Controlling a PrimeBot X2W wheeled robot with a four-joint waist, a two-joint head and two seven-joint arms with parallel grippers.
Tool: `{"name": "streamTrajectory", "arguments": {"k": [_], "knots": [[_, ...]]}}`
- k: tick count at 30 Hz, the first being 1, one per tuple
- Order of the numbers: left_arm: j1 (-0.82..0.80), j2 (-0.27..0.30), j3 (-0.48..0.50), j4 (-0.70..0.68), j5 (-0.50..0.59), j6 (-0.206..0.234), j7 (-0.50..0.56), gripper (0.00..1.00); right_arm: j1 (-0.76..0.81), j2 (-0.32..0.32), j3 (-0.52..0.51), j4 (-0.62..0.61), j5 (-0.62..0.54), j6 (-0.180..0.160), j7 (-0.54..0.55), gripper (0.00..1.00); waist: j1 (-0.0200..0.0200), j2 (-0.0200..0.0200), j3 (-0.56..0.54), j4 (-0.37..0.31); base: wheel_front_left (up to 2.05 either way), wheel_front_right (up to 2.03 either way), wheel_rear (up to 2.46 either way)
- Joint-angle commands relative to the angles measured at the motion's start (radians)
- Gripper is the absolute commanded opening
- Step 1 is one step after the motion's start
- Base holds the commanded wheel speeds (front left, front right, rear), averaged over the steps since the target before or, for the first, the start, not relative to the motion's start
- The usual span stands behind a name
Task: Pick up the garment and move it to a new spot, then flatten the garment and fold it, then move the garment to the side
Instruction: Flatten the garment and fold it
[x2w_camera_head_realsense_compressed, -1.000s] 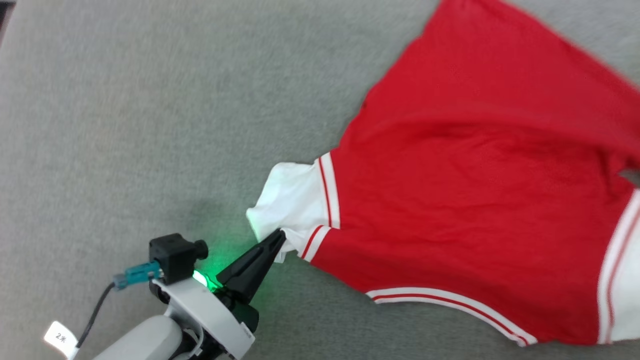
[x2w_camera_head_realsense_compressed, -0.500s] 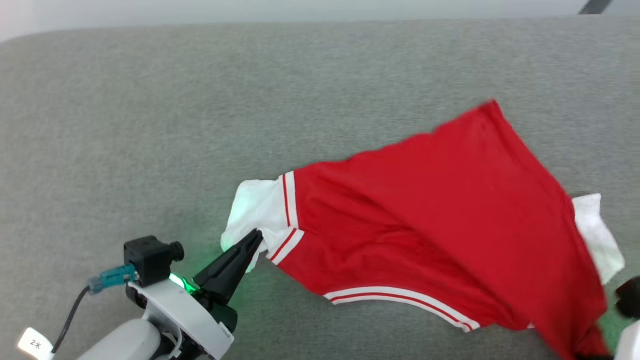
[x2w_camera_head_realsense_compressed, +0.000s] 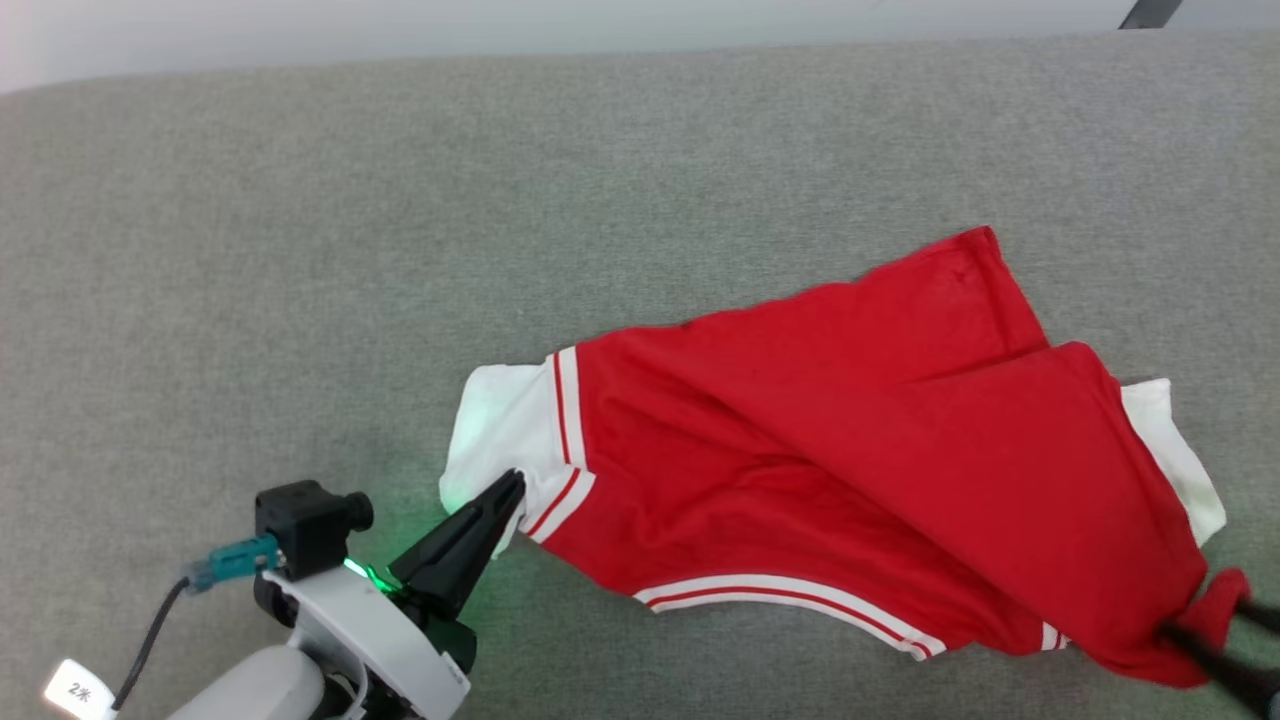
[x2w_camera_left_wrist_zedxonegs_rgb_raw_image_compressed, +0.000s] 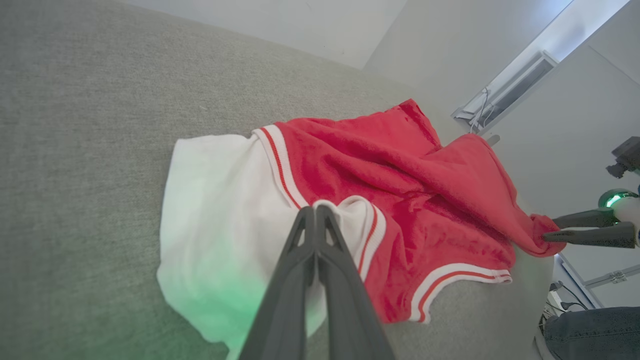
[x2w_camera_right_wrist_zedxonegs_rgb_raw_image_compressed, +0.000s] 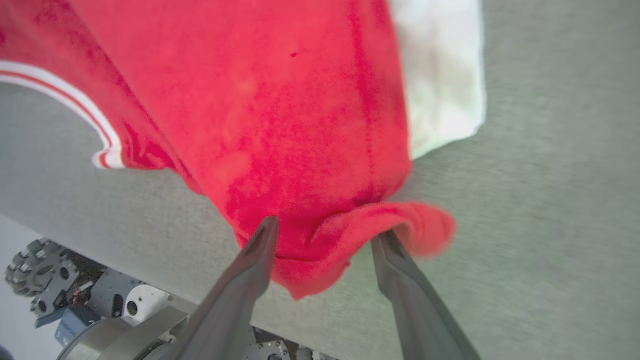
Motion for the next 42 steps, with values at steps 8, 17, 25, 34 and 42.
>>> {"name": "streamTrajectory", "arguments": {"k": [8, 17, 25, 34, 42], "knots": [[-0.017, -0.039, -0.010, 0.014, 0.021, 0.000, -0.005, 0.00, -0.067, -0.046, -0.221, -0.139, 0.023, -0.002, 0.045, 1.00, 0.0000, 0.0000, 0.031, 0.051, 0.00, 0.00, 0.00], [-0.084, -0.088, -0.041, 0.035, 0.040, -0.007, -0.004, 0.00, -0.496, -0.035, 0.017, 0.049, -0.134, -0.002, -0.034, 1.00, 0.0000, 0.0000, 0.126, 0.118, 0.00, 0.00, 0.00], [-0.153, -0.127, -0.087, 0.059, 0.039, -0.008, -0.006, 0.00, -0.772, -0.036, 0.302, 0.340, -0.174, -0.002, -0.048, 1.00, 0.0000, 0.0000, 0.196, 0.175, 0.00, 0.00, 0.00], [-0.183, -0.137, -0.102, 0.079, 0.023, -0.005, -0.007, 0.00, -0.821, -0.090, 0.496, 0.465, -0.083, -0.002, -0.058, 0.00, 0.0000, 0.0000, 0.203, 0.190, 0.00, 0.00, 0.00], [-0.291, -0.134, -0.082, 0.061, -0.042, -0.006, -0.008, 0.00, -0.938, -0.074, 0.443, 0.517, -0.087, -0.002, -0.252, 0.00, 0.0000, 0.0000, 0.181, 0.167, 0.00, 0.00, 0.00]]}}
